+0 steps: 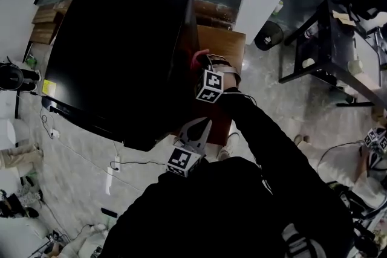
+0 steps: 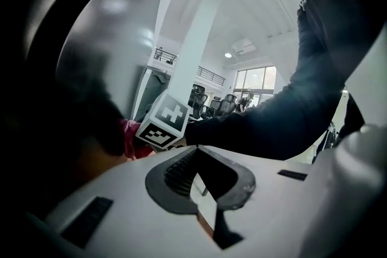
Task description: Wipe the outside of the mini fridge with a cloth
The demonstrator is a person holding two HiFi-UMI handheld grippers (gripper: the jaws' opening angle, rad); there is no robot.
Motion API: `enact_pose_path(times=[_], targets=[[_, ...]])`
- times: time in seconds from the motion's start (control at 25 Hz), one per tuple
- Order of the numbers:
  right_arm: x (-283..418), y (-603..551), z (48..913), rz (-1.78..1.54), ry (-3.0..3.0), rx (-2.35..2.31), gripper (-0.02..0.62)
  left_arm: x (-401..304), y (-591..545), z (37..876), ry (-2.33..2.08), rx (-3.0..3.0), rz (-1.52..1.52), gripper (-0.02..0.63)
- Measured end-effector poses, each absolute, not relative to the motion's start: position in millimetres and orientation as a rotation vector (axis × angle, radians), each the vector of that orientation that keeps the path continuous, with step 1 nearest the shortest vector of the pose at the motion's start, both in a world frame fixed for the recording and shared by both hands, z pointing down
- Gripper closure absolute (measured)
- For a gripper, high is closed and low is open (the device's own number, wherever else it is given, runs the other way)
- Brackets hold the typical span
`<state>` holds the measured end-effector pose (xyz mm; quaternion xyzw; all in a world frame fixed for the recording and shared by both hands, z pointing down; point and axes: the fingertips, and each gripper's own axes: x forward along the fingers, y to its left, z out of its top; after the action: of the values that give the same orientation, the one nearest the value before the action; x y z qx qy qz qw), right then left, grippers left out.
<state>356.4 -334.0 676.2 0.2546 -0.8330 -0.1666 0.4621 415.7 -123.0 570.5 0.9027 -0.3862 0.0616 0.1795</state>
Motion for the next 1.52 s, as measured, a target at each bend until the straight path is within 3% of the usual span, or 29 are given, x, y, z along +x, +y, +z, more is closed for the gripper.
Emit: enact_pose_path(times=[0.68,1.2,1.52], targets=[[360.2,-334.8,789.4,-0.288,-1.953,0.475,0.537,410.7,-122.4,596.3,-1.049,2.516,0.244,0.600],[419.8,-264.0,590.1,-0.408,-2.178,0.733,0.537,433.6,-95.5,507.4,-1.196,2.594,0.095,0.600],[416.8,-199.8,485.8,-0.531,-2.304,0.719,0.535,423.5,-71.6,449.0,-1.390,2.601,-0.002,0.600]])
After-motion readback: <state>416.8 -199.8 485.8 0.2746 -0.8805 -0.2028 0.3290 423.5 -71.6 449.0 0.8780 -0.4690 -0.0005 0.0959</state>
